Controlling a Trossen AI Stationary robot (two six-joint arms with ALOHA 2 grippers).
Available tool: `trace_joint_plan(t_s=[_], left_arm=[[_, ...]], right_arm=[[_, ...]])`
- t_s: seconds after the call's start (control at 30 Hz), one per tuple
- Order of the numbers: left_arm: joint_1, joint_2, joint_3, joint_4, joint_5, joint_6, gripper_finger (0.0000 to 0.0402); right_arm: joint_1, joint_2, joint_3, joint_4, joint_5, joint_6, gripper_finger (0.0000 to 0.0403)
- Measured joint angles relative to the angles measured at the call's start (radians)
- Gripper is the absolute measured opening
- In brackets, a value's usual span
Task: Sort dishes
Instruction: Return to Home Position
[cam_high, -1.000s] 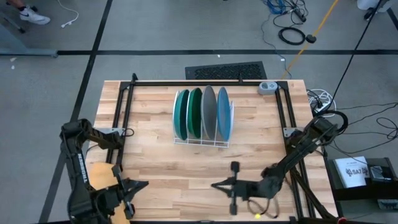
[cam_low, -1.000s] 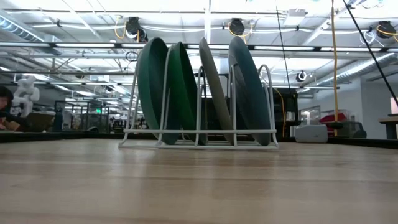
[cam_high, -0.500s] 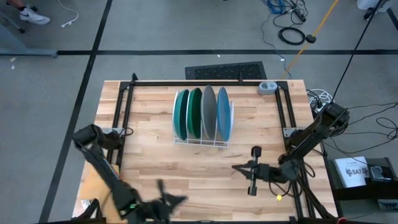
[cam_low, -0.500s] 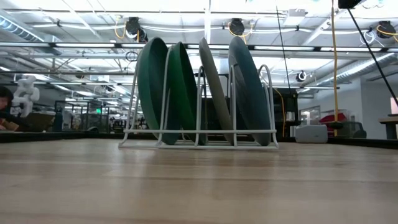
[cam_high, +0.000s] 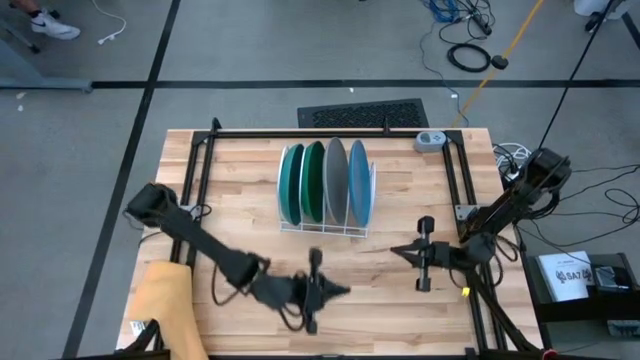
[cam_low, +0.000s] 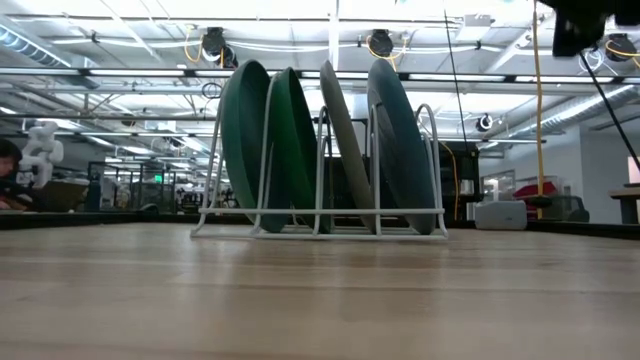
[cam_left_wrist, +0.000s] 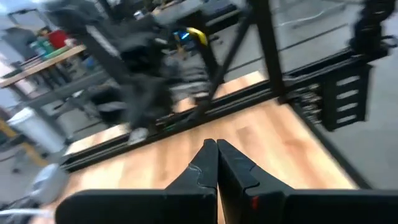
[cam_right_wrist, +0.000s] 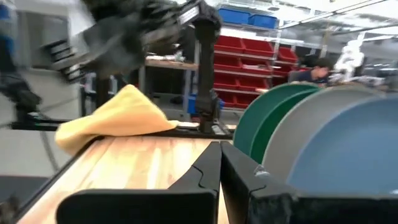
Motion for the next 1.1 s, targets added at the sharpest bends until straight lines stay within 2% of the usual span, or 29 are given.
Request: trace_joint_plan(t_s=[0.07,0.13,0.3,0.47,0.57,0.7,0.9,1.1], left_arm=[[0.029,-0.063,-0.013,-0.045,0.004,0.005,0.0],[0.053,-0.153,-0.074,-0.017,0.005,0.023,0.0],[0.103,-0.454,-0.365,0.207,0.024,0.026,0.0],[0.114,-0.719,-0.647,0.208,-0.058,0.035,0.0],[0.105,-0.876,-0.773,0.218,-0.116,0.049,0.0],[0.086,-1.073,-0.912,0.209,-0.13,0.055,0.0],[0.051,-1.336,-1.065,0.018,-0.198,-0.024,0.0],[0.017,-1.535,-1.146,-0.137,-0.205,-0.097,0.0]], right_arm=[[0.0,-0.02,-0.061,0.041,-0.029,0.027,0.0],[0.0,-0.037,-0.105,0.047,-0.032,0.04,0.0],[0.0,-0.067,-0.169,0.06,-0.037,0.028,0.0],[0.0,-0.113,-0.225,0.13,-0.056,-0.056,0.0],[0.0,-0.145,-0.224,0.13,-0.055,-0.13,0.0],[0.0,-0.198,-0.224,0.093,-0.03,-0.216,0.0],[0.0,-0.302,-0.225,0.01,-0.007,-0.226,0.0],[-0.003,-0.391,-0.224,-0.156,-0.032,-0.101,0.0]])
